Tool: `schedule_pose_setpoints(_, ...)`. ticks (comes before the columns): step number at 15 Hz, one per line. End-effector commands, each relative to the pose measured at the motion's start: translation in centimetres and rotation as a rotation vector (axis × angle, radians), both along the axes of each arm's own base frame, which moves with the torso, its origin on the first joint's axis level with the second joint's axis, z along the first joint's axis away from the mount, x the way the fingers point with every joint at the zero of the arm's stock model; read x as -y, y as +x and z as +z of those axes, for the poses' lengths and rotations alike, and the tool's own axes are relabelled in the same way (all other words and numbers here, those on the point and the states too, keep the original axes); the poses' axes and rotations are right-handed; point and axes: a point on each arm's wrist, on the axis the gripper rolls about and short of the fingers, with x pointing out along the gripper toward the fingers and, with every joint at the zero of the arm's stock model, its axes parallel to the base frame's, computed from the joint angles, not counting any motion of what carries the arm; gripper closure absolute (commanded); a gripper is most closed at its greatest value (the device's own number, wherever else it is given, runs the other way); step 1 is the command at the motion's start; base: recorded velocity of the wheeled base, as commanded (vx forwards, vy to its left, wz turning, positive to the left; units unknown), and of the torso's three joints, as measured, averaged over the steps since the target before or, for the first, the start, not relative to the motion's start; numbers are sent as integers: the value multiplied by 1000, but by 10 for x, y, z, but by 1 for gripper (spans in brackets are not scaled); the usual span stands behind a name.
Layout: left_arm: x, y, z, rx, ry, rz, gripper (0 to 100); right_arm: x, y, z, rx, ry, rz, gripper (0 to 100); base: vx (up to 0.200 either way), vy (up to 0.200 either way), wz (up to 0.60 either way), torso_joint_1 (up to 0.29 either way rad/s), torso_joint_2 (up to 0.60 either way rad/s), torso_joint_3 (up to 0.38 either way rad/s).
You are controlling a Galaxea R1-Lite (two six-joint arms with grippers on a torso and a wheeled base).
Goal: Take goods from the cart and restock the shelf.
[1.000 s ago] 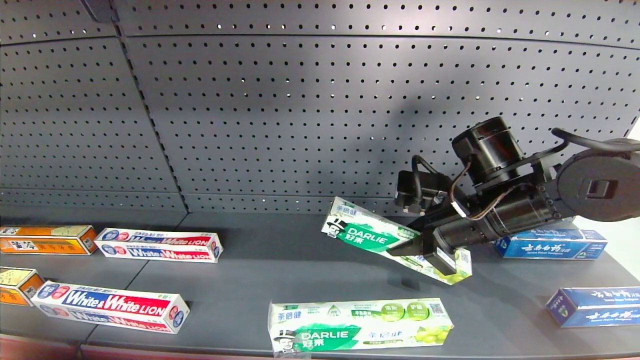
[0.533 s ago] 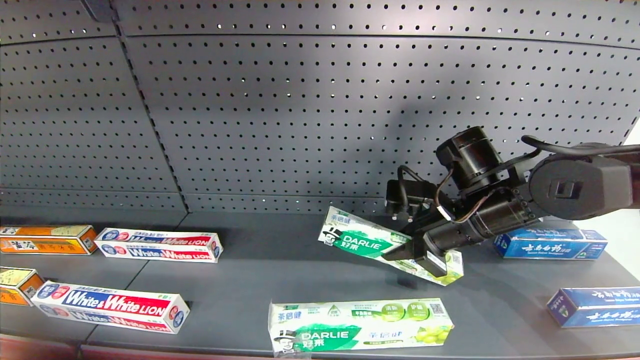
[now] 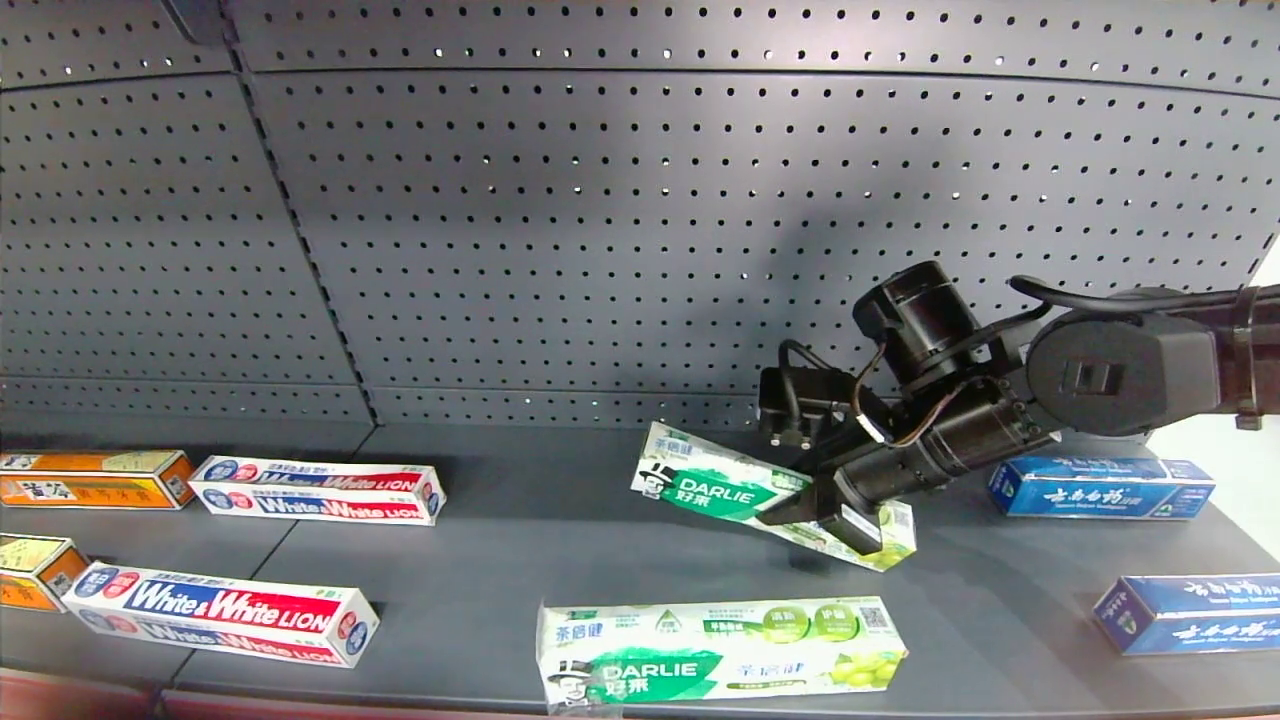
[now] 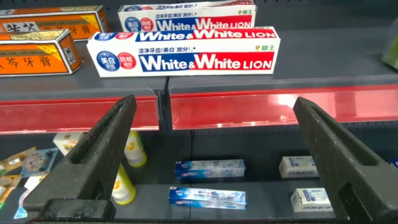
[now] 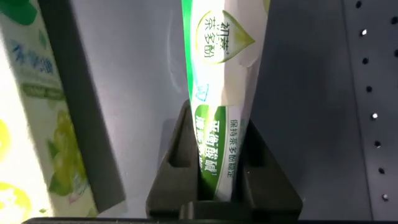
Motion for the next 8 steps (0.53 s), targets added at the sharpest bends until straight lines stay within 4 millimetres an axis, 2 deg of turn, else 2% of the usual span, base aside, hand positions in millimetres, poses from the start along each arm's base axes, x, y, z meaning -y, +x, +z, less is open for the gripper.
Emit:
schedule_pose_setpoints(1,0,0,0,0,0,0,0,-6,5,-3,-6,-3,8,100,0,0,0,0,0,0)
schedule_pose_setpoints(7,0,0,0,0,0,0,0,-17,7,-7,-7,-7,31,100,0,0,0,0,0,0)
schedule_pose_setpoints(8,0,0,0,0,0,-1,0,-17,7,-7,-7,-7,31,0,0,0,0,0,0,0)
